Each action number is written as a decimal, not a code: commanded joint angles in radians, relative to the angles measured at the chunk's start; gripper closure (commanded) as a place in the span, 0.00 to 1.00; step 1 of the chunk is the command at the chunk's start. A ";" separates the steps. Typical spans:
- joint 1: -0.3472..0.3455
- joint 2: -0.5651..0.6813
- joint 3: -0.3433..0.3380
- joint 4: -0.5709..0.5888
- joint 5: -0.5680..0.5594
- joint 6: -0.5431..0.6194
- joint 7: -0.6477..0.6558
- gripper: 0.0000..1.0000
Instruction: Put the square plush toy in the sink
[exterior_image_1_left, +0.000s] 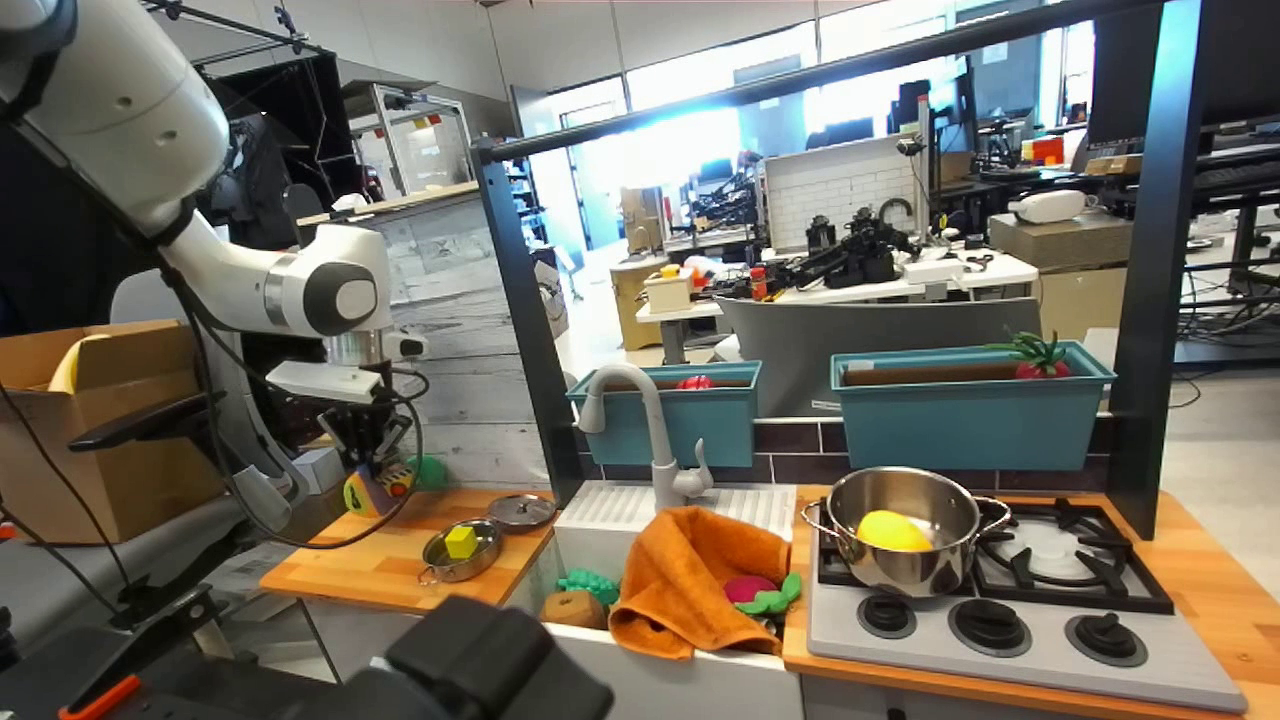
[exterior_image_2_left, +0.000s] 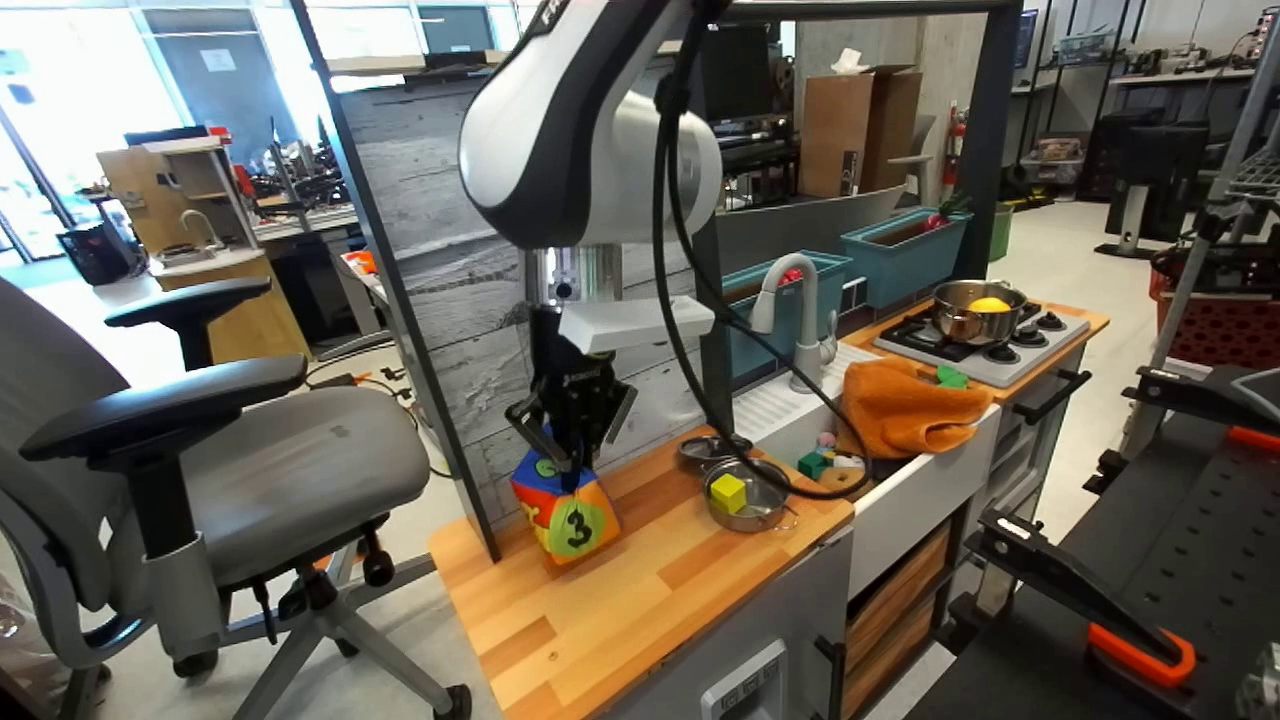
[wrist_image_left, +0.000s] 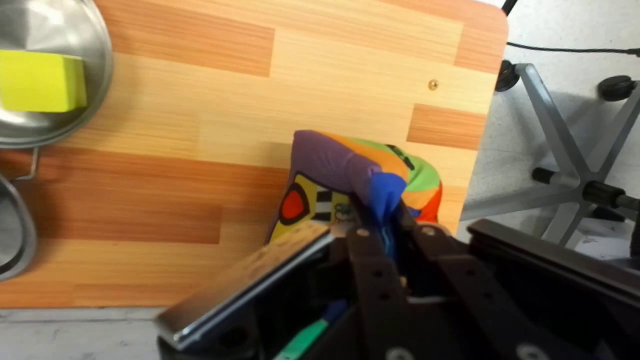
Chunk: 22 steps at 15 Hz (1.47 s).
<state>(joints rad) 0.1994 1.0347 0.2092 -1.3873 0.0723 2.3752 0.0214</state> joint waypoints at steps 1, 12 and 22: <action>-0.084 -0.195 0.029 -0.237 0.054 0.113 -0.066 0.97; -0.250 -0.426 -0.040 -0.425 0.217 -0.030 -0.033 0.97; -0.326 -0.289 -0.184 -0.210 0.316 -0.169 0.227 0.97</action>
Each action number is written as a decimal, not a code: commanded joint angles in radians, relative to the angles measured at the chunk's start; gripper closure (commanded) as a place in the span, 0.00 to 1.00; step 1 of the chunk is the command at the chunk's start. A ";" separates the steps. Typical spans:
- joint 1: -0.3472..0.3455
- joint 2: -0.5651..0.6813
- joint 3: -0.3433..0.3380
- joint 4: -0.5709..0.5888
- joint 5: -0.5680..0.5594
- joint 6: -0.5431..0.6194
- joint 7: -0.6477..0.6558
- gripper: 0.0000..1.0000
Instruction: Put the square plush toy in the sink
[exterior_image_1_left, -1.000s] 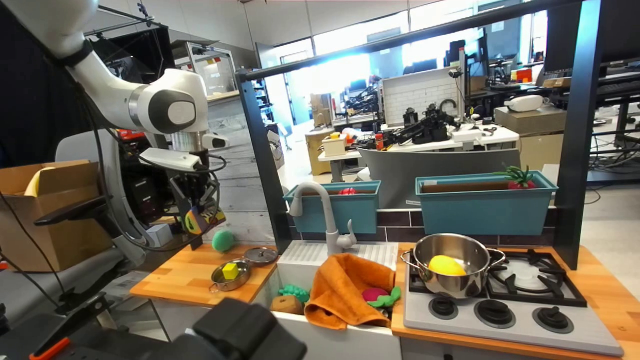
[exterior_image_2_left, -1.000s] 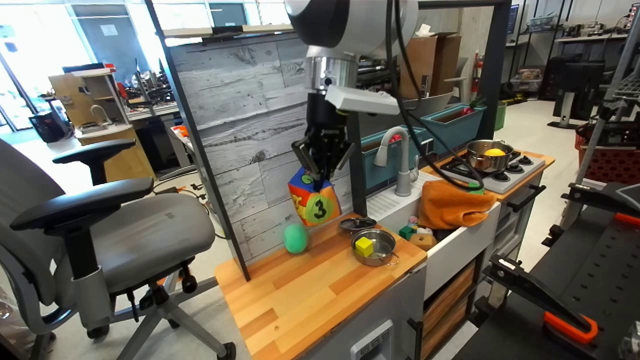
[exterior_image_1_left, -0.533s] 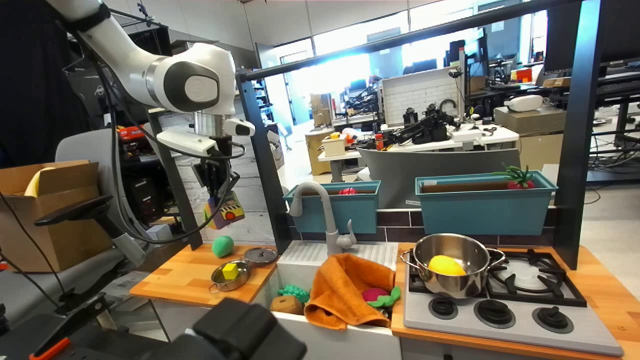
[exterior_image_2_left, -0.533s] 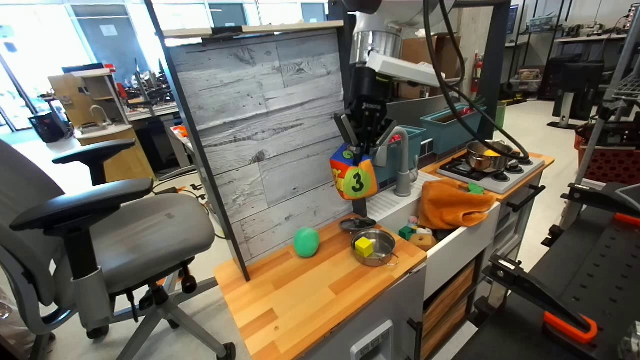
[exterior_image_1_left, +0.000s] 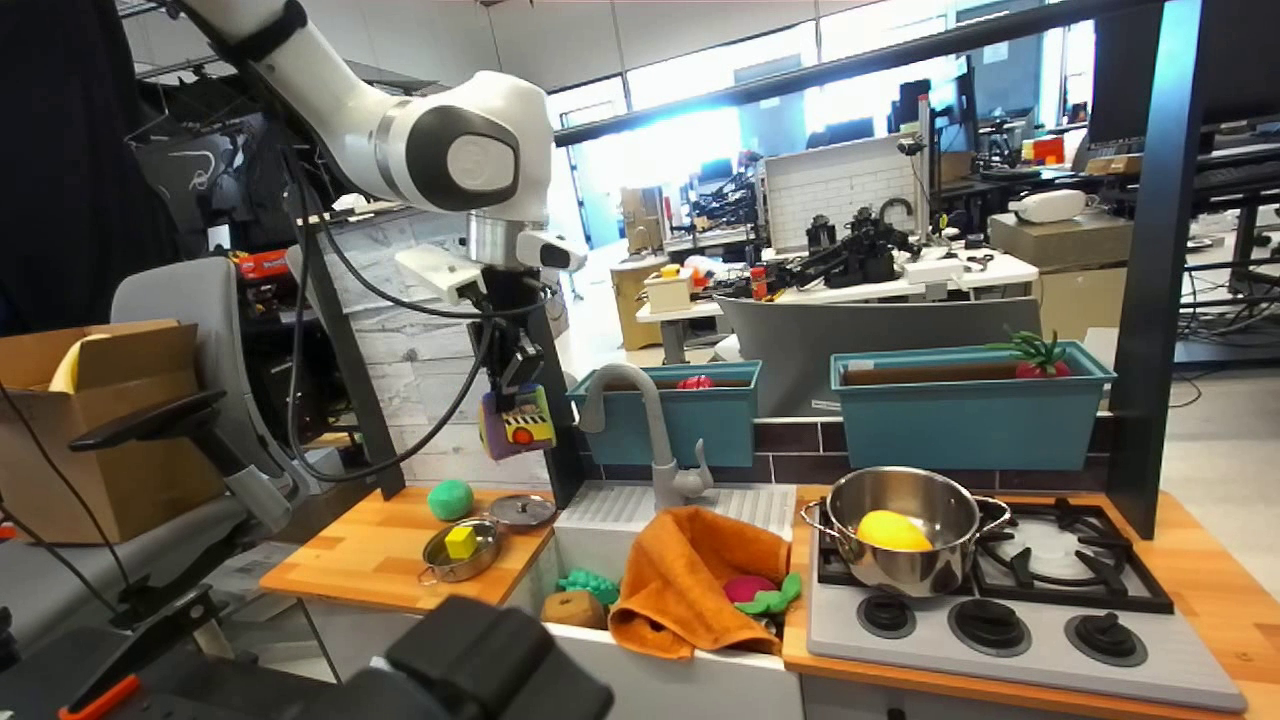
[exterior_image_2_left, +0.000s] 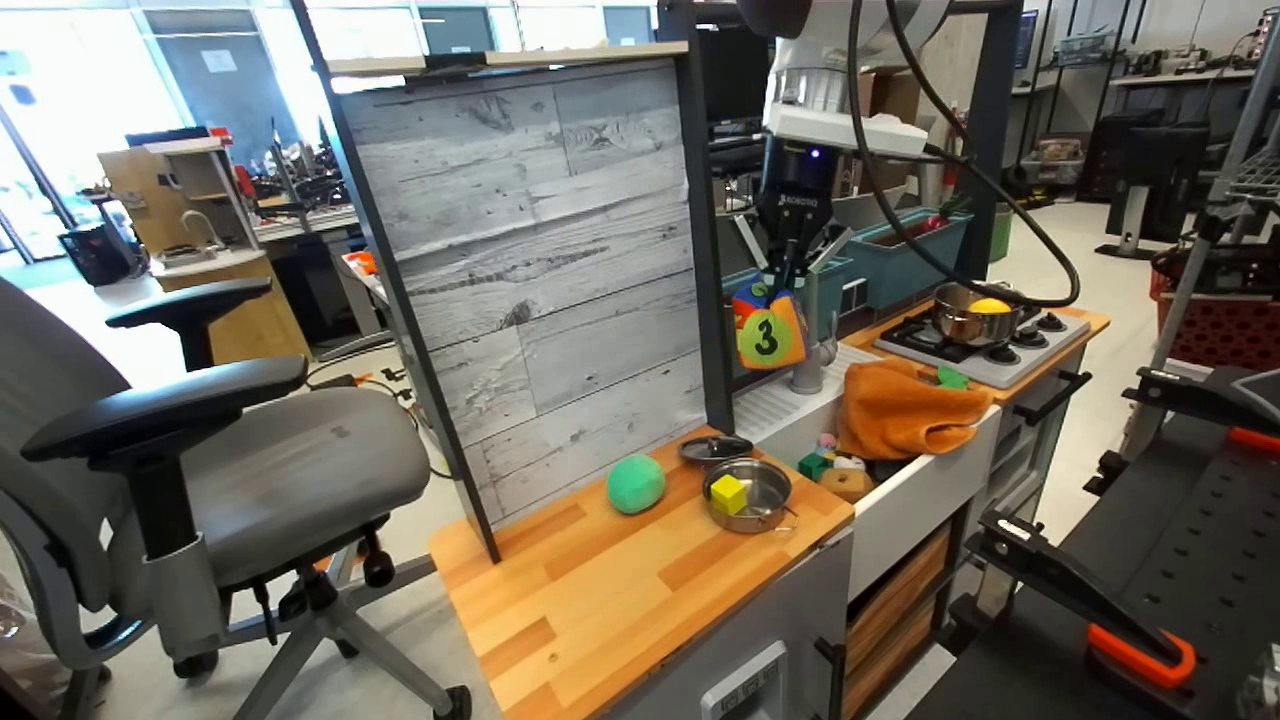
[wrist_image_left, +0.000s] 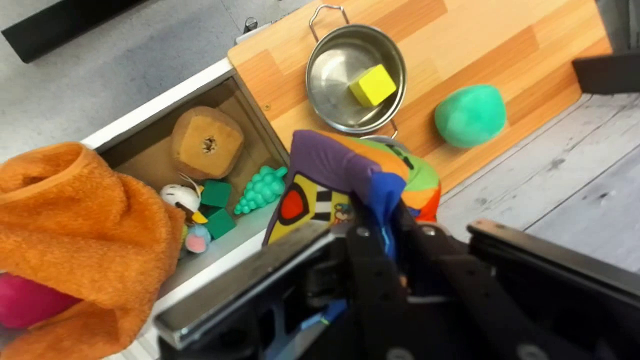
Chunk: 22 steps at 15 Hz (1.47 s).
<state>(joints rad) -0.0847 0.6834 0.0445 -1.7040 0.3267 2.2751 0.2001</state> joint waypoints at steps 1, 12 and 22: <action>-0.062 0.082 -0.027 0.134 0.084 -0.074 0.063 0.97; -0.192 0.246 -0.084 0.337 0.253 -0.134 0.331 0.97; -0.120 0.186 -0.181 0.271 0.069 -0.273 0.456 0.97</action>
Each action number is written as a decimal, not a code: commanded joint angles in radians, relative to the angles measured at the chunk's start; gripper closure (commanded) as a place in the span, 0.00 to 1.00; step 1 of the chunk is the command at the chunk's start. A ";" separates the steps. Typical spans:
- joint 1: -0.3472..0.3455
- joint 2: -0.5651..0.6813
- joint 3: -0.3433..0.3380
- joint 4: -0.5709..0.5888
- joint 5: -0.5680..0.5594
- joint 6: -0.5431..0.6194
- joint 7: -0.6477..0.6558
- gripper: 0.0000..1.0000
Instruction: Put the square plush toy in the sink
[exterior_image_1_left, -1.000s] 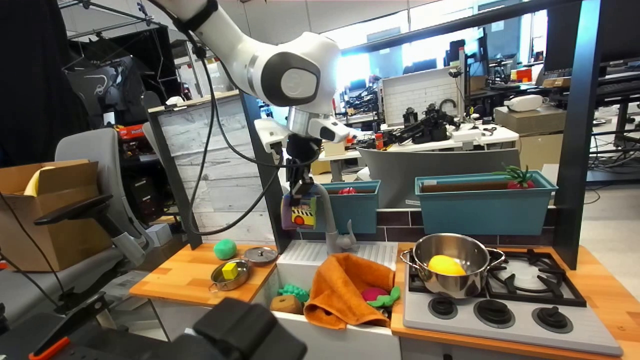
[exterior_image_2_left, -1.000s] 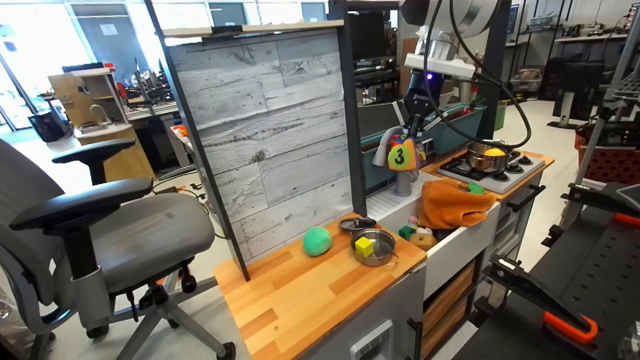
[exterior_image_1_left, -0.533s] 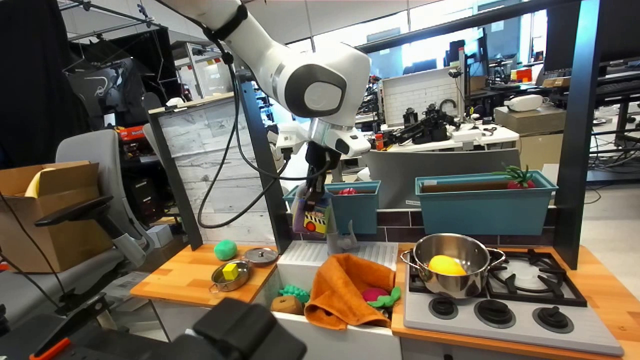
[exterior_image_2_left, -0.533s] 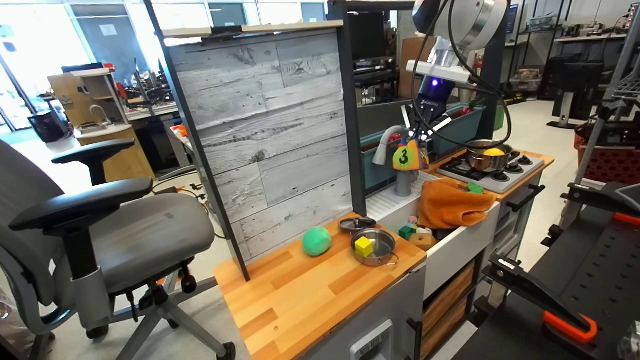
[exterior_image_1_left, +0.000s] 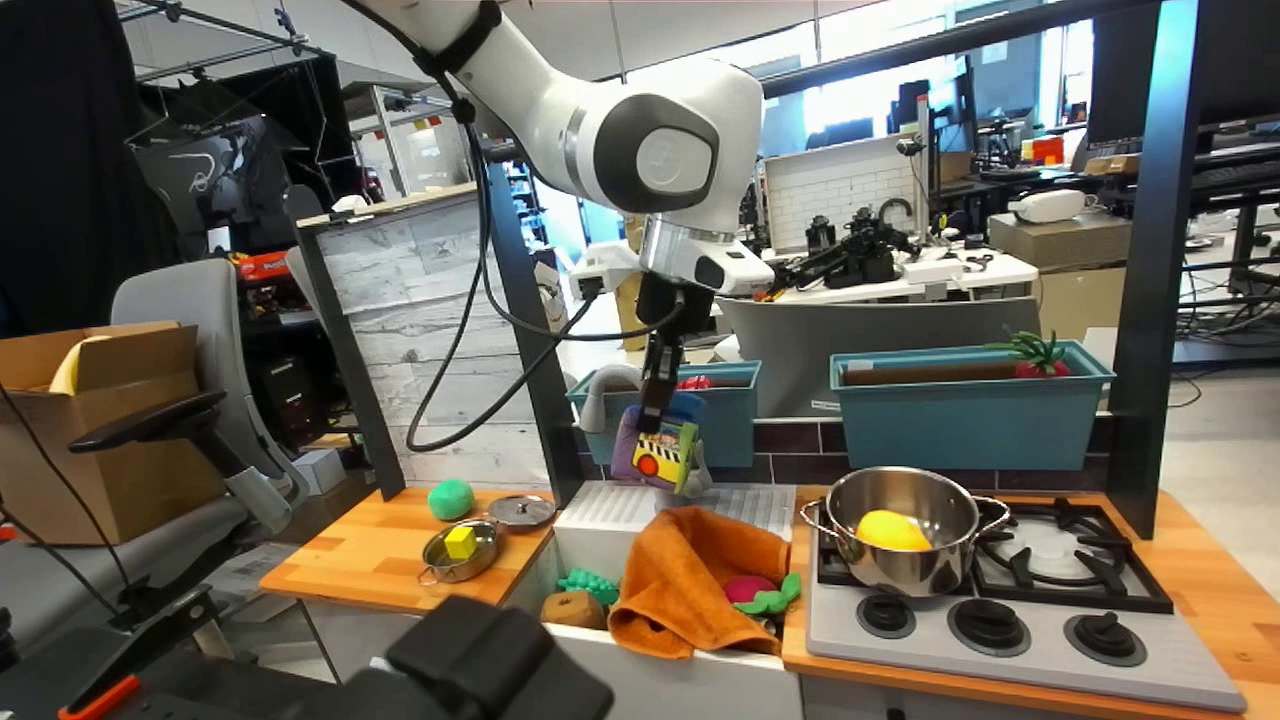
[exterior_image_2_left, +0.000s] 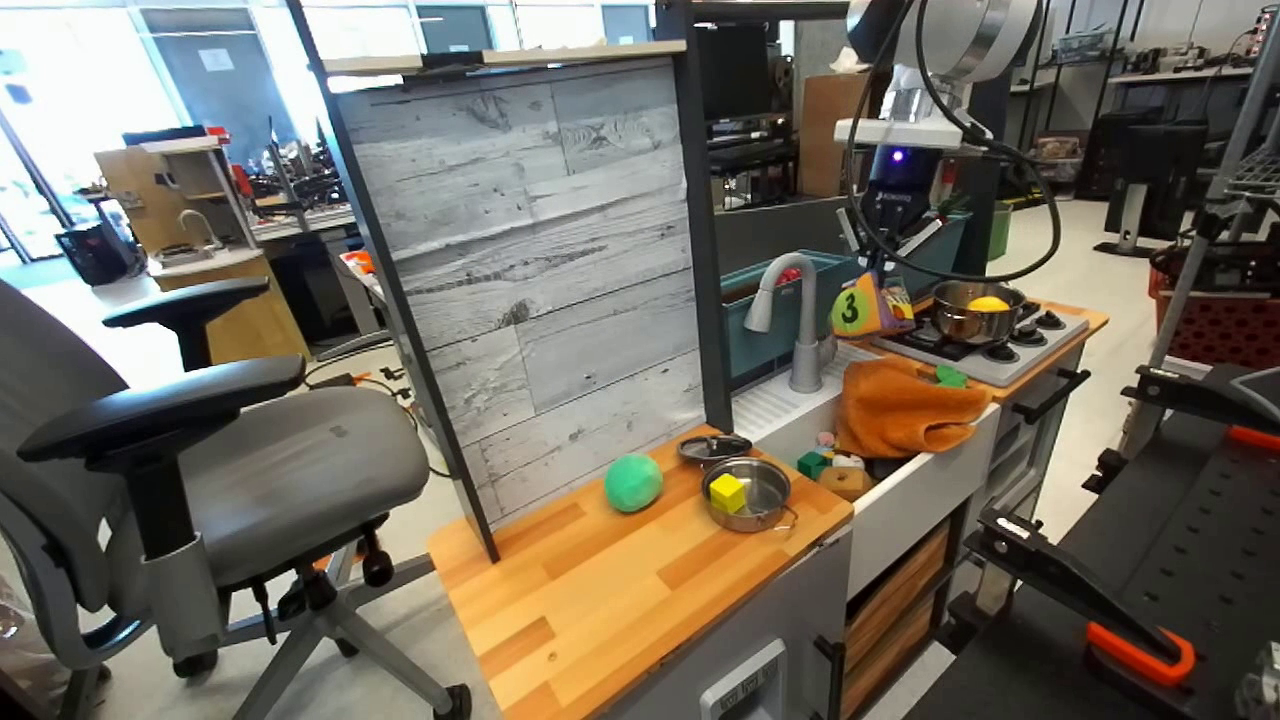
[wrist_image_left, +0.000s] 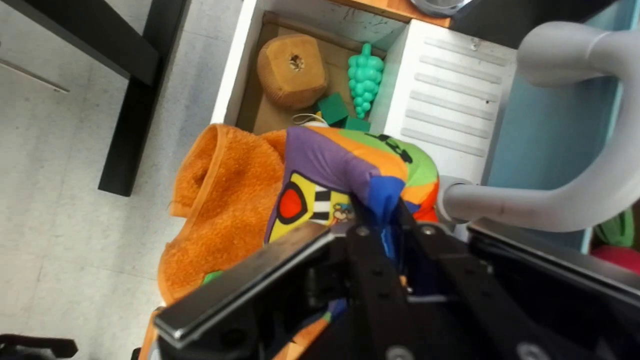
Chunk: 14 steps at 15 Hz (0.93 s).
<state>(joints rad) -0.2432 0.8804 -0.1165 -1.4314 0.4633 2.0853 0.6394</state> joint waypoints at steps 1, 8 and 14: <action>0.048 0.004 -0.015 0.013 -0.090 -0.117 0.013 0.97; 0.187 0.087 -0.010 0.080 -0.200 -0.193 0.042 0.97; 0.227 0.122 -0.008 0.123 -0.237 -0.192 0.065 0.43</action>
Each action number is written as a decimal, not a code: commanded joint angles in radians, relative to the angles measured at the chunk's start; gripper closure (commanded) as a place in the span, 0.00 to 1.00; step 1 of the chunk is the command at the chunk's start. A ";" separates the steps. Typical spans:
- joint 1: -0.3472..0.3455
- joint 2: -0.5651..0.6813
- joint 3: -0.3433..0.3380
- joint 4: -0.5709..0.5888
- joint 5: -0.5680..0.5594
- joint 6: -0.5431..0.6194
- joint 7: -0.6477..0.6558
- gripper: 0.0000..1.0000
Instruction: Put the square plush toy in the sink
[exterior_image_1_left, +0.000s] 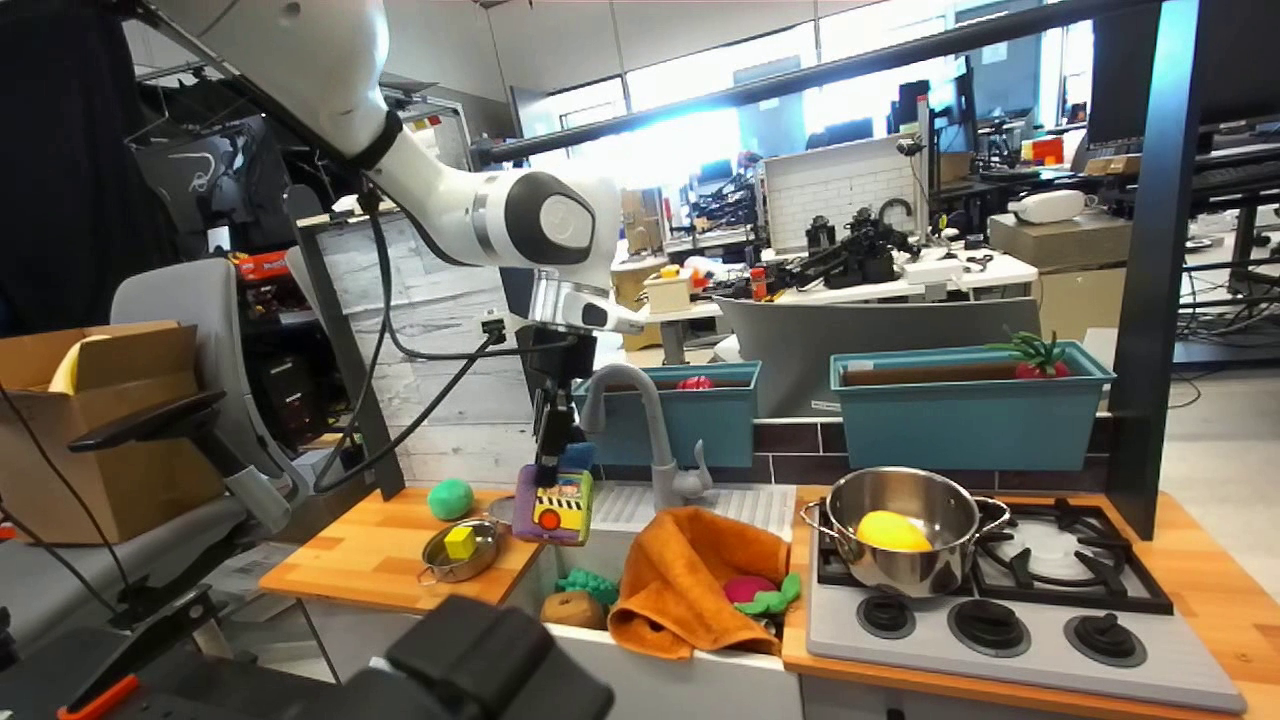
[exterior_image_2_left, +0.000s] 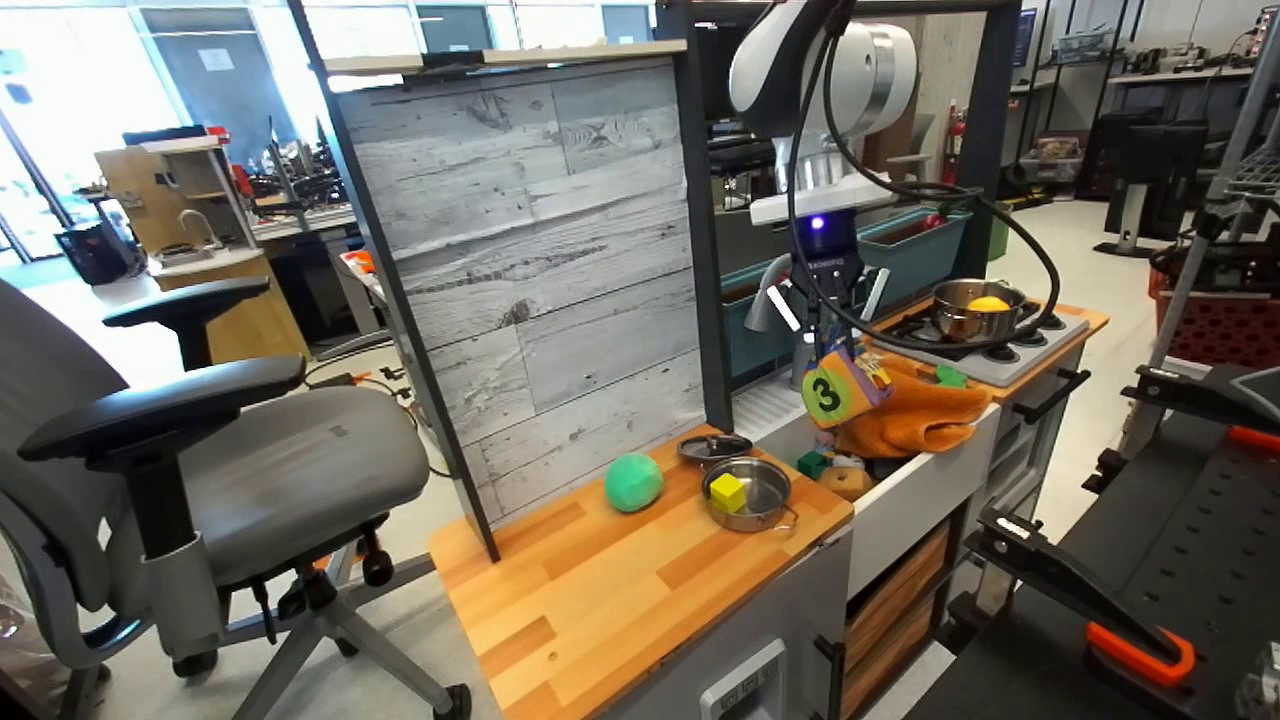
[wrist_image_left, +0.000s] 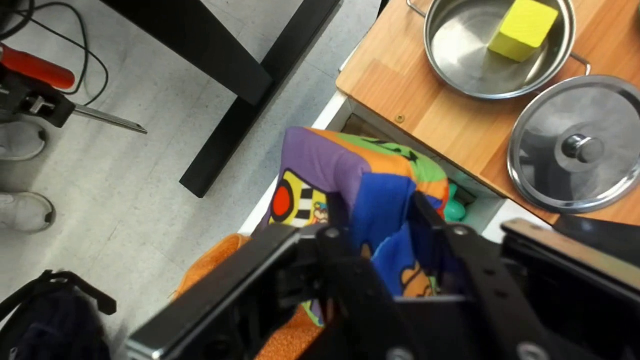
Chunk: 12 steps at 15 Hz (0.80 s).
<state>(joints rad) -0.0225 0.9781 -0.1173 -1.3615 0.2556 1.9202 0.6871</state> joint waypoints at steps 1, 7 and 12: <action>0.007 0.027 -0.008 0.057 -0.031 -0.024 0.018 0.34; 0.004 0.027 -0.010 0.068 -0.041 -0.018 0.016 0.00; -0.005 0.014 0.004 0.047 -0.025 -0.038 0.001 0.00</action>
<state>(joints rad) -0.0239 0.9896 -0.1180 -1.3195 0.2354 1.8830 0.6860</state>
